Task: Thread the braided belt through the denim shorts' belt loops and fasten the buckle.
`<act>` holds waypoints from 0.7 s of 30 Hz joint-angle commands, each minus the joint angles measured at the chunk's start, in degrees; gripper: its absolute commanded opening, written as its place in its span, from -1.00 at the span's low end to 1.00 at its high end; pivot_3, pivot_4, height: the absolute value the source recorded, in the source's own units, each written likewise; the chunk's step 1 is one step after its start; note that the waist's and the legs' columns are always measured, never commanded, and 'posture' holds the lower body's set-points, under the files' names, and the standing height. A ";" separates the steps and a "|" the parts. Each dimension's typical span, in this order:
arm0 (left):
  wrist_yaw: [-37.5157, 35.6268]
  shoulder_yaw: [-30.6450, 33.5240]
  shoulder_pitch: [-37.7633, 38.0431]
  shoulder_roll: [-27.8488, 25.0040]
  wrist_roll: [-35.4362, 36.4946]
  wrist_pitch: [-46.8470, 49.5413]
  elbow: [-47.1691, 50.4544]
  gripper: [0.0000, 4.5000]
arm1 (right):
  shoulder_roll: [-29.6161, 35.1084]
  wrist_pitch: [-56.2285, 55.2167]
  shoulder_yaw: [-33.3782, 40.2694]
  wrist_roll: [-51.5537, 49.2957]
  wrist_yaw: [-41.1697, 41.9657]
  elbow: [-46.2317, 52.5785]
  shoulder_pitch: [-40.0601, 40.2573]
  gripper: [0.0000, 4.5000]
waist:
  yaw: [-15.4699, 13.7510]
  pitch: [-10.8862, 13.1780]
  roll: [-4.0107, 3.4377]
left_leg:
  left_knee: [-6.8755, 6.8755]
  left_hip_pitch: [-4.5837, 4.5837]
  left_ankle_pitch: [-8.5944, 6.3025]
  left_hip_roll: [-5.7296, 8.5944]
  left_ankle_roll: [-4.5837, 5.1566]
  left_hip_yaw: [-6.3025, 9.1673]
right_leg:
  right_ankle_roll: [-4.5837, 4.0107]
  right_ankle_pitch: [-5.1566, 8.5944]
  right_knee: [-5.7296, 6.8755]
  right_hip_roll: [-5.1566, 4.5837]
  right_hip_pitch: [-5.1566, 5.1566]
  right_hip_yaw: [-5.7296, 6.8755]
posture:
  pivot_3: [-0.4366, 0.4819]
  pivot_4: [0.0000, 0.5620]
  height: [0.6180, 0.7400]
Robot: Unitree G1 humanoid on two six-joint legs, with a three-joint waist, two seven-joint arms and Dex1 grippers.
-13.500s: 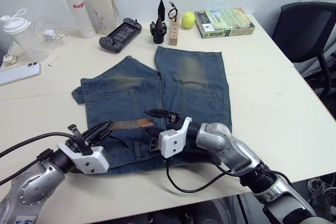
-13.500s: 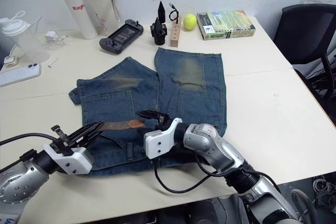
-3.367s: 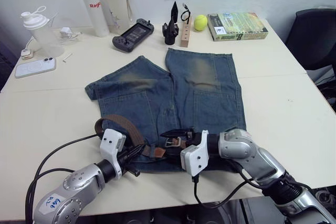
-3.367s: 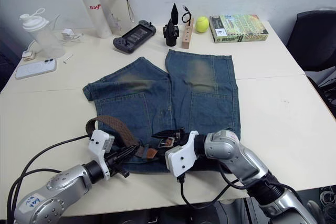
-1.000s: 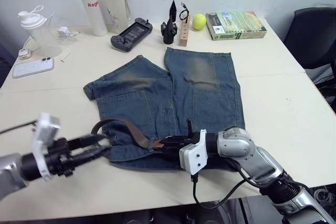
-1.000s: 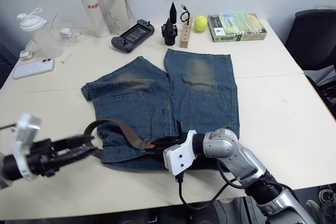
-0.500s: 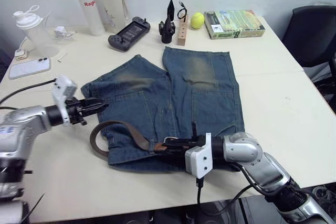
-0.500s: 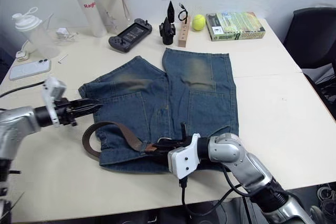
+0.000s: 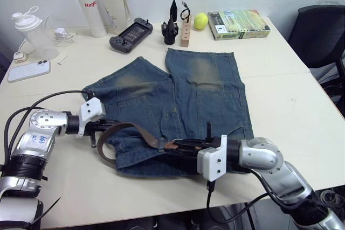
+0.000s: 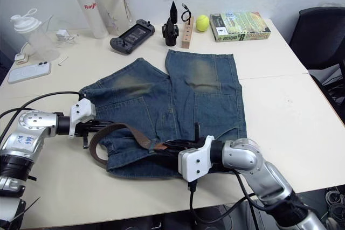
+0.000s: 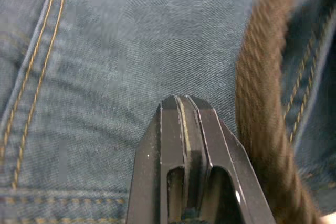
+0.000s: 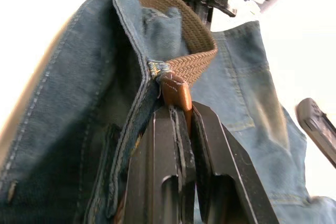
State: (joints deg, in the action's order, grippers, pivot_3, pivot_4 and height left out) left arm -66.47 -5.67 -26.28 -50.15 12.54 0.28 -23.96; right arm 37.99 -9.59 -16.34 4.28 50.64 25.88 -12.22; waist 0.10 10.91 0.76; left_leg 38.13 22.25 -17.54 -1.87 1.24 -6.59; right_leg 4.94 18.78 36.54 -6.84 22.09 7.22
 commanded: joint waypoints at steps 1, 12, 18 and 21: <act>-0.72 -3.88 3.78 0.44 -6.37 -3.77 -4.67 -0.97 | 4.26 0.97 7.67 -3.68 1.21 0.73 0.85 -1.00 | 0.00 -0.01 0.00 | 0.00 -0.03 -0.01 0.01 0.01 -0.02 | 0.00 0.00 0.00 -0.03 -0.03 0.00 | -0.05 -0.47 0.73; 0.56 -3.89 4.68 1.75 -9.56 -10.92 -7.98 -0.97 | 12.43 2.68 22.85 -15.95 4.97 -6.53 5.31 -1.00 | 0.00 -0.46 -0.58 | -0.12 -0.68 -0.14 0.12 0.28 -0.16 | 0.02 0.01 -0.04 -0.64 -0.60 0.21 | -0.05 -0.47 0.73; 1.46 -3.70 4.73 2.27 -10.63 -12.93 -9.19 -0.97 | 12.09 9.03 29.11 -25.31 5.10 -6.52 6.06 -1.00 | 0.03 -0.63 -0.83 | -0.13 -0.84 -0.17 0.13 0.30 -0.27 | 0.03 0.02 -0.07 -0.71 -0.62 0.14 | -0.05 -0.47 0.73; 1.46 -3.75 5.05 2.42 -10.68 -13.41 -9.13 -0.97 | 13.09 14.21 32.35 -28.59 5.16 -6.70 7.23 -1.00 | 0.02 -0.69 -0.92 | -0.13 -0.86 -0.19 0.13 0.28 -0.27 | 0.03 0.02 -0.07 -0.72 -0.62 0.11 | -0.05 -0.47 0.73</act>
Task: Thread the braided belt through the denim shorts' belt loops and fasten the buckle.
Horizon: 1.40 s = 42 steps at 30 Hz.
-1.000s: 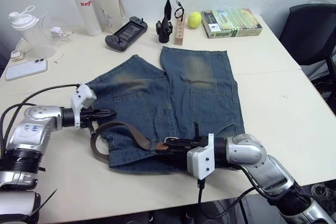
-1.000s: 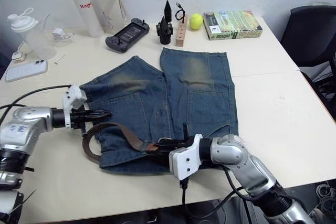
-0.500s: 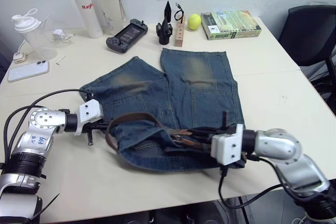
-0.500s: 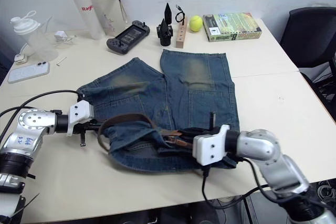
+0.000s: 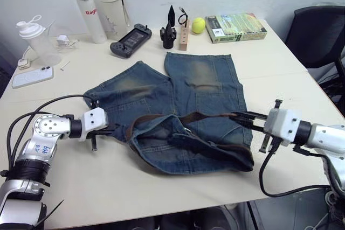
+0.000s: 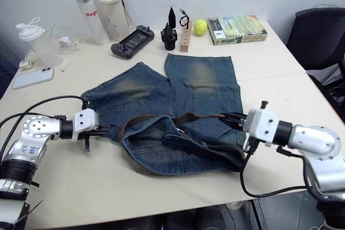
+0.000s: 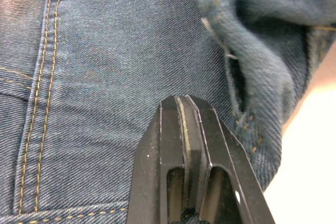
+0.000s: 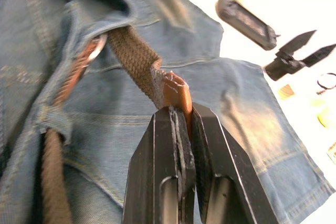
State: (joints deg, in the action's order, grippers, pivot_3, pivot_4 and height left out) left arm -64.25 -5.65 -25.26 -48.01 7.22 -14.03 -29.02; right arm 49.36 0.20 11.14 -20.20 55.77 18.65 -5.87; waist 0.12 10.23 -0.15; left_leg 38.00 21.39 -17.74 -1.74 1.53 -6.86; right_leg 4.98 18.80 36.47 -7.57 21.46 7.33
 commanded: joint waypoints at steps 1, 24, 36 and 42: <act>-0.72 -3.76 4.17 0.28 -5.37 0.73 -4.02 -0.97 | 1.98 6.25 5.74 -5.25 0.12 0.87 1.28 -1.00 | 0.00 -0.02 -0.03 | 0.00 0.00 -0.01 0.00 0.01 0.00 | 0.00 0.00 0.00 -0.01 0.00 -0.02 | -0.05 -0.47 0.73; 3.17 6.33 5.50 4.21 5.97 -6.76 4.95 -0.97 | 1.76 20.92 -11.45 -15.41 5.03 20.38 -7.46 -1.00 | -0.02 -0.05 0.28 | 0.00 0.19 -0.19 -0.01 0.08 0.06 | 0.00 0.00 -0.18 -0.14 0.11 -0.43 | -0.05 -0.47 0.73; 8.61 21.92 18.18 -2.02 33.53 33.89 42.94 0.01 | -4.77 13.62 -18.60 -6.37 6.76 13.20 -18.38 -1.00 | 0.79 0.38 0.94 | 0.02 0.29 -0.16 -0.07 0.02 0.08 | 0.02 -0.01 -0.39 -0.07 0.09 -0.31 | -0.05 -0.47 0.73; 18.41 19.08 19.70 1.86 38.44 43.29 59.73 0.81 | -7.24 10.04 -23.52 0.08 7.77 10.82 -22.63 -1.00 | 0.45 0.41 0.97 | 0.02 0.30 -0.14 -0.02 -0.02 0.20 | 0.06 -0.03 -0.45 -0.08 0.01 -0.36 | -0.05 -0.47 0.73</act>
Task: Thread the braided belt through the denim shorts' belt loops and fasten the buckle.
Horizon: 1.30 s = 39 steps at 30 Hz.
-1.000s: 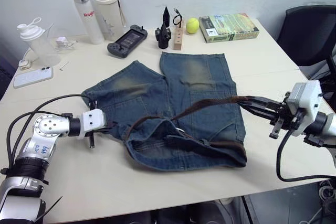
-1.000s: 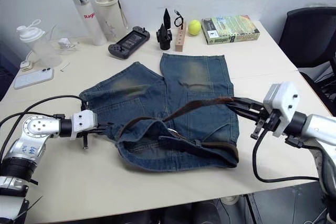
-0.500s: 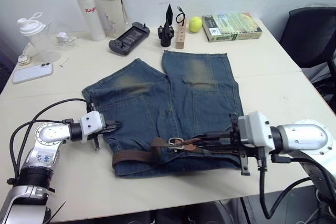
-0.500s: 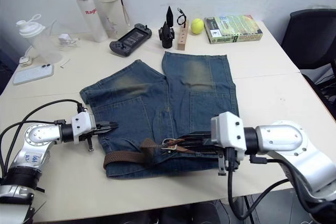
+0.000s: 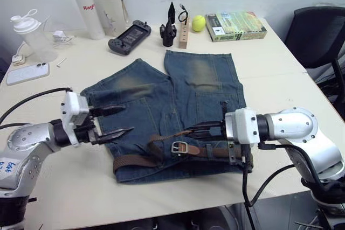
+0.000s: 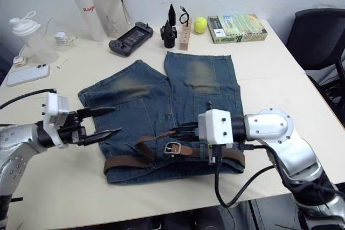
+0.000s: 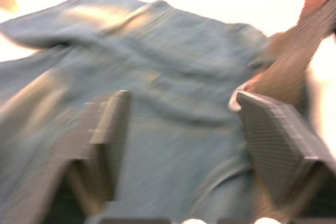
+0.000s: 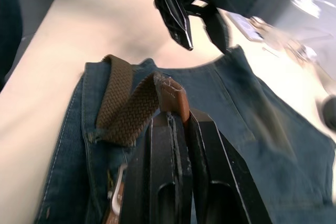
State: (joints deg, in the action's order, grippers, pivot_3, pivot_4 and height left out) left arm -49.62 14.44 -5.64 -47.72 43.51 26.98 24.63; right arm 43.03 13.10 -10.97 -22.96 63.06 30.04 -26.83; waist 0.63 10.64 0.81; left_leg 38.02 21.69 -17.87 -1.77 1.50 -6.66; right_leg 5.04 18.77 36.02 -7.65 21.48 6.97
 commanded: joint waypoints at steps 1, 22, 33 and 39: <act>5.05 -2.17 0.14 2.43 0.49 2.01 7.65 0.81 | -1.38 -3.63 -2.12 4.00 0.51 -1.14 -2.47 -1.00 | -0.11 0.00 0.00 | 0.00 0.00 0.01 0.00 -0.02 0.00 | 0.00 0.00 0.00 0.02 0.00 0.00 | -0.05 -0.47 0.73; 4.89 -8.86 0.73 6.23 -14.00 -4.17 6.63 0.27 | -4.55 -1.33 -3.17 6.34 -0.97 -1.10 -5.10 -1.00 | -0.44 0.00 -0.01 | -0.02 0.03 0.03 -0.03 -0.05 -0.06 | -0.01 0.00 -0.03 0.10 0.07 0.01 | -0.05 -0.47 0.73; -0.16 -6.74 3.21 5.81 -10.48 -4.10 8.42 -0.97 | -4.11 1.97 -3.01 6.03 -2.10 -1.32 -5.12 -1.00 | -0.39 0.01 -0.01 | -0.04 0.04 0.03 -0.04 -0.05 -0.05 | -0.01 0.00 -0.04 0.10 0.07 0.02 | -0.05 -0.47 0.73; 1.71 -7.02 2.98 6.67 -11.25 -3.45 8.49 -1.00 | -4.41 5.87 -2.62 4.87 -3.28 -1.08 -5.76 -0.72 | -0.42 0.01 -0.01 | -0.04 0.04 0.02 -0.03 -0.04 -0.04 | -0.01 0.00 -0.04 0.08 0.07 0.02 | -0.05 -0.47 0.73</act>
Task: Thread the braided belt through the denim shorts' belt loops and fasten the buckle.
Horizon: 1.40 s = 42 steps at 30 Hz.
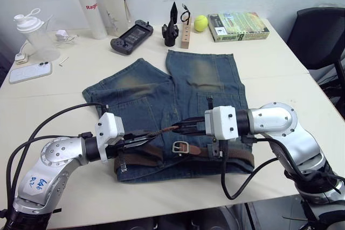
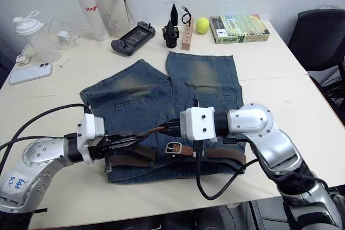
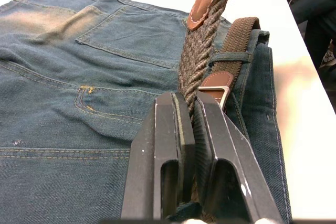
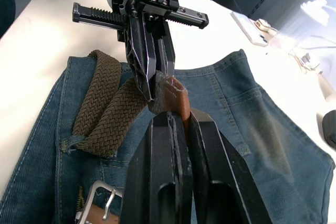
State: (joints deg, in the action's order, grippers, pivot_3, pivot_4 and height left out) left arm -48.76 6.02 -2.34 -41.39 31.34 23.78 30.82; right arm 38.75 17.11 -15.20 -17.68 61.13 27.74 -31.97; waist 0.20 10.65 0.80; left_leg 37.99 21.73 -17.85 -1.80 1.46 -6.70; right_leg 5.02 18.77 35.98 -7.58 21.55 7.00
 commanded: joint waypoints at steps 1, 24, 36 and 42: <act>1.27 1.30 -0.43 0.60 0.89 -0.16 2.32 -1.00 | -0.14 3.20 1.91 -1.00 -1.78 1.35 -0.56 -0.64 | 0.01 0.00 0.00 | 0.00 0.00 0.00 0.00 0.00 0.00 | 0.00 0.00 0.00 0.00 0.00 0.00 | -0.05 -0.47 0.73; 7.55 4.87 -8.96 2.33 4.51 8.93 -4.08 -1.00 | 2.39 8.13 -1.28 15.30 -20.50 9.87 25.78 0.98 | -0.17 0.04 -0.04 | 0.08 0.42 0.08 0.05 -0.08 0.34 | 0.02 -0.01 -0.07 0.03 0.10 0.38 | -0.05 -0.47 0.73; 6.95 4.47 -9.73 2.22 3.46 9.32 -4.89 -1.00 | -0.09 10.41 -2.24 17.74 -22.63 8.64 28.54 0.65 | -0.18 0.04 -0.03 | 0.08 0.43 0.11 0.05 -0.09 0.41 | 0.01 -0.01 -0.06 0.05 0.09 0.43 | -0.05 -0.47 0.73; 7.27 5.15 -10.84 2.08 2.85 9.12 -7.30 -1.00 | -0.15 9.92 -0.56 13.64 -20.14 12.28 30.30 -0.62 | -0.32 0.04 -0.03 | 0.10 0.42 0.12 0.06 -0.08 0.44 | 0.01 -0.01 -0.04 0.04 0.07 0.44 | -0.05 -0.47 0.73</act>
State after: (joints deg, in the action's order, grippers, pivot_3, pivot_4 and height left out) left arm -41.44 10.10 -11.98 -38.56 34.15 33.42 23.58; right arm 38.59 26.79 -17.18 -1.98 39.92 36.91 -2.33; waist -0.12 10.68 0.77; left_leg 38.08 22.16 -17.73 -1.74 1.38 -6.25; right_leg 5.04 18.76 35.94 -7.53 21.62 7.44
